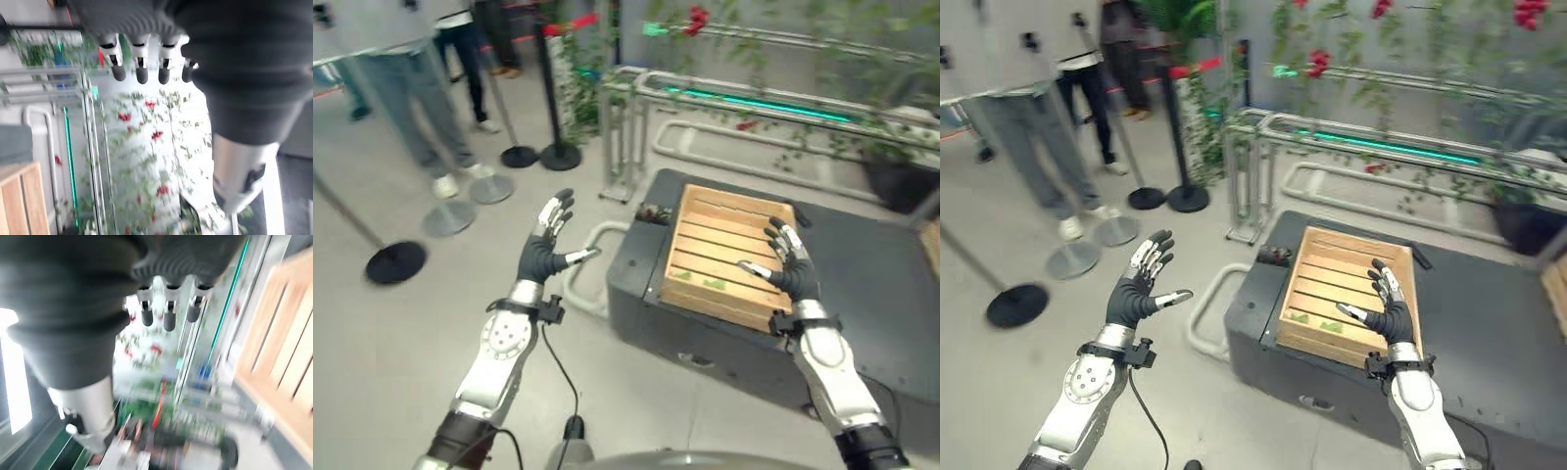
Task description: Pick up the fruits from the basket on one side to the basket on the other side
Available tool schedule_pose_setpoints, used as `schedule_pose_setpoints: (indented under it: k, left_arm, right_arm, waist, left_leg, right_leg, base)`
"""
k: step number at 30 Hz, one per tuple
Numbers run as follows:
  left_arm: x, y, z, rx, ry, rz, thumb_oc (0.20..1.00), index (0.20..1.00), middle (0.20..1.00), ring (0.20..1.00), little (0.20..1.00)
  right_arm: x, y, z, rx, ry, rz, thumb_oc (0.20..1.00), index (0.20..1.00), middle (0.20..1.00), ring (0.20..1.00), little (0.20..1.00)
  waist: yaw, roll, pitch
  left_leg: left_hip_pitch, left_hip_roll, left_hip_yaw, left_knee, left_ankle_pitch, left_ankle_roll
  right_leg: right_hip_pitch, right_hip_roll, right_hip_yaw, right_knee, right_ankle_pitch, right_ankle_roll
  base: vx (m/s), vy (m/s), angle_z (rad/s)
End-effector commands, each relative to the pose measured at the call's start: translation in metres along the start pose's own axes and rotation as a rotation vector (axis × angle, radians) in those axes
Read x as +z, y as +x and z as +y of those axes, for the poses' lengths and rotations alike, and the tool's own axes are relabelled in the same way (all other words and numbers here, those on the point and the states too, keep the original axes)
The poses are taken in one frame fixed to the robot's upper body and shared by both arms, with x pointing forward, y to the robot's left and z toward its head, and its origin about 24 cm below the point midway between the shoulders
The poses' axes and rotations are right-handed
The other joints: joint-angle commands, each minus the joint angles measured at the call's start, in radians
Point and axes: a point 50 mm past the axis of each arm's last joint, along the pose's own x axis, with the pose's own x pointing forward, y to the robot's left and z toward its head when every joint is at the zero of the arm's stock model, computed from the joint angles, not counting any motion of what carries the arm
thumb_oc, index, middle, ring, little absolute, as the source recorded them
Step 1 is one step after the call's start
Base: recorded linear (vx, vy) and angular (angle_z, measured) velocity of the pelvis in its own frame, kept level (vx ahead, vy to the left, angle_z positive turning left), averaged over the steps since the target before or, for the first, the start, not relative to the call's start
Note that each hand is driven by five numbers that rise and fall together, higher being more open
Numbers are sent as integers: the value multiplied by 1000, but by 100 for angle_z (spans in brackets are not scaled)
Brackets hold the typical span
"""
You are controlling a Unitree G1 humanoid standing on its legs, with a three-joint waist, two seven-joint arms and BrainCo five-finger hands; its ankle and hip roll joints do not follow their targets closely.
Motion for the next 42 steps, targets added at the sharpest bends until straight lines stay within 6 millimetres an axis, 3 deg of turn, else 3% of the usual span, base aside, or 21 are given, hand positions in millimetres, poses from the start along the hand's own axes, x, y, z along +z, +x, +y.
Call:
schedule_pose_setpoints:
  k: [1, 3, 4, 5, 7, 8, 9, 10, 12, 14, 16, 20, 27, 29, 30, 31, 33, 35, 38, 40, 42]
  left_arm:
    - [27, 7, 8, 41, 61, -161, 1000, 1000, 1000, 1000, 1000]
    - [24, 3, 11, 61, 56, -145, 1000, 1000, 1000, 1000, 1000]
    - [22, -1, 14, 72, 74, -132, 1000, 1000, 1000, 1000, 1000]
    - [22, -1, 15, 72, 75, -131, 1000, 1000, 1000, 1000, 1000]
    - [22, -2, 18, 72, 108, -128, 1000, 1000, 1000, 1000, 1000]
    - [22, -3, 20, 77, 126, -124, 1000, 1000, 1000, 1000, 1000]
    - [22, -4, 23, 89, 148, -122, 1000, 1000, 1000, 1000, 1000]
    - [21, -5, 26, 104, 166, -117, 1000, 1000, 1000, 1000, 1000]
    - [19, -10, 29, 123, 176, -104, 1000, 1000, 1000, 1000, 1000]
    - [17, -10, 30, 136, 164, -102, 1000, 1000, 1000, 1000, 1000]
    - [10, -11, 24, 123, 131, -73, 1000, 1000, 1000, 1000, 1000]
    - [6, -14, 21, 123, 99, -53, 1000, 1000, 1000, 1000, 1000]
    - [6, -15, 24, 126, 116, -49, 1000, 1000, 1000, 1000, 1000]
    - [6, -14, 23, 113, 110, -47, 1000, 1000, 1000, 1000, 1000]
    - [7, -12, 23, 110, 119, -55, 1000, 1000, 1000, 1000, 1000]
    - [9, -10, 25, 97, 149, -66, 1000, 1000, 1000, 1000, 1000]
    - [9, -8, 23, 90, 153, -69, 1000, 1000, 1000, 1000, 1000]
    - [11, -6, 22, 91, 158, -80, 1000, 1000, 1000, 1000, 1000]
    - [10, -9, 23, 108, 134, -75, 1000, 1000, 1000, 1000, 1000]
    - [9, -7, 23, 112, 138, -74, 1000, 1000, 1000, 1000, 1000]
    - [8, -7, 22, 105, 140, -71, 1000, 1000, 1000, 1000, 1000]
  right_arm:
    - [42, 20, -7, -32, 15, -222, 1000, 1000, 1000, 1000, 1000]
    - [39, 19, -10, -47, 29, -205, 1000, 1000, 1000, 1000, 1000]
    - [35, 17, -9, -49, 29, -186, 1000, 1000, 1000, 1000, 1000]
    - [35, 17, -8, -49, 29, -185, 1000, 1000, 1000, 1000, 1000]
    - [34, 17, -6, -51, 24, -181, 1000, 1000, 1000, 1000, 1000]
    - [34, 18, -3, -45, 31, -183, 1000, 1000, 1000, 1000, 1000]
    - [34, 19, 1, -40, 47, -188, 1000, 1000, 1000, 1000, 1000]
    - [34, 20, 6, -35, 65, -189, 1000, 1000, 1000, 1000, 1000]
    - [30, 20, 13, -32, 113, -167, 1000, 1000, 1000, 1000, 1000]
    - [25, 16, 12, -34, 122, -151, 1000, 1000, 1000, 1000, 1000]
    - [18, 7, 10, -34, 128, -118, 1000, 1000, 1000, 1000, 1000]
    - [13, 3, 9, -29, 131, -97, 1000, 1000, 1000, 1000, 1000]
    - [13, 5, 12, 25, 125, -91, 1000, 1000, 1000, 1000, 1000]
    - [10, 4, 10, 24, 119, -78, 1000, 1000, 1000, 1000, 1000]
    - [13, 5, 9, 23, 112, -89, 1000, 1000, 1000, 1000, 1000]
    - [18, 7, 9, 31, 79, -116, 1000, 1000, 1000, 1000, 1000]
    - [19, 9, 10, 34, 63, -123, 1000, 1000, 1000, 1000, 1000]
    - [22, 13, 9, 25, 56, -134, 1000, 1000, 1000, 1000, 1000]
    - [21, 9, 4, -3, 65, -133, 1000, 1000, 1000, 1000, 1000]
    - [23, 9, 5, -2, 58, -139, 1000, 1000, 1000, 1000, 1000]
    - [22, 7, 4, 14, 43, -136, 1000, 1000, 1000, 1000, 1000]
  waist:
    - [11, -26, 45]
    - [2, -22, 29]
    - [2, -21, 24]
    - [6, -23, 23]
    - [13, -24, 27]
    - [20, -24, 31]
    - [34, -26, 40]
    - [52, -26, 40]
    - [55, -26, 31]
    - [25, -28, 34]
    - [22, -36, 22]
    - [30, -36, 3]
    - [39, -40, 5]
    - [39, -33, 14]
    - [33, -26, 31]
    - [21, -12, 60]
    - [16, -2, 72]
    - [3, 4, 83]
    - [-23, 7, 84]
    - [-38, 4, 87]
    - [-36, -7, 66]
  left_leg:
    - [49, 13, 23, -79, 24, -5]
    - [75, 0, 74, -98, 15, 10]
    - [98, -15, 115, -101, -3, 33]
    - [100, -16, 120, -101, -5, 35]
    - [118, -28, 163, -108, -22, 58]
    - [133, -29, 181, -118, -32, 65]
    - [154, -34, 202, -129, -44, 68]
    - [164, -34, 229, -139, -48, 65]
    - [186, -39, 269, -158, -55, 60]
    - [193, -35, 258, -157, -53, 57]
    - [201, -42, 251, -153, -61, 56]
    - [214, -41, 263, -158, -68, 48]
    - [205, -49, 233, -102, -96, 45]
    - [199, -58, 219, -102, -103, 63]
    - [200, -62, 214, -100, -108, 77]
    - [216, -65, 203, -106, -119, 91]
    - [228, -66, 195, -105, -128, 94]
    - [257, -71, 181, -109, -139, 86]
    - [313, -57, 148, -143, -153, 56]
    - [339, -38, 142, -155, -161, 41]
    - [359, -31, 137, -148, -181, 29]
  right_leg:
    - [106, 34, 5, -33, -39, 42]
    - [103, 6, 21, -37, -33, 70]
    - [84, -18, 19, -5, -28, 91]
    - [81, -20, 24, 0, -31, 93]
    - [31, -40, -17, 78, -31, 115]
    - [-10, -54, -73, 124, -17, 123]
    - [-35, -87, -170, 150, 3, 128]
    - [-45, -133, -309, 148, 29, 123]
    - [-61, -168, -458, 96, 75, 112]
    - [-63, -150, -394, 45, 103, 120]
    - [-36, -134, -359, -1, 90, 114]
    - [13, -141, -403, -73, 114, 119]
    - [49, -132, -392, -101, 105, 116]
    - [21, -141, -382, -2, 81, 118]
    - [-40, -158, -367, 138, 85, 131]
    - [-128, -188, -350, 297, 165, 182]
    - [-165, -193, -328, 351, 180, 192]
    - [-230, -200, -305, 271, 163, 171]
    - [-245, -217, -289, 27, 235, 174]
    - [-246, -203, -252, 9, 227, 176]
    - [-211, -191, -267, -5, 205, 156]
  base:
    - [186, 255, -108]
    - [225, 362, -82]
    - [191, 322, -75]
    - [157, 290, -105]
    - [73, 240, -107]
    - [34, 249, -76]
    - [-14, 214, -81]
    - [-4, 178, -127]
    - [70, 99, -104]
    - [134, 28, -16]
    - [121, 12, 19]
    - [88, -45, 13]
    - [53, -19, 1]
    - [3, 112, 6]
    - [-20, 206, 7]
    - [-27, 164, 10]
    - [74, 89, 13]
    - [255, -29, 31]
    - [341, -190, 25]
    - [265, -199, 44]
    - [262, -266, 48]
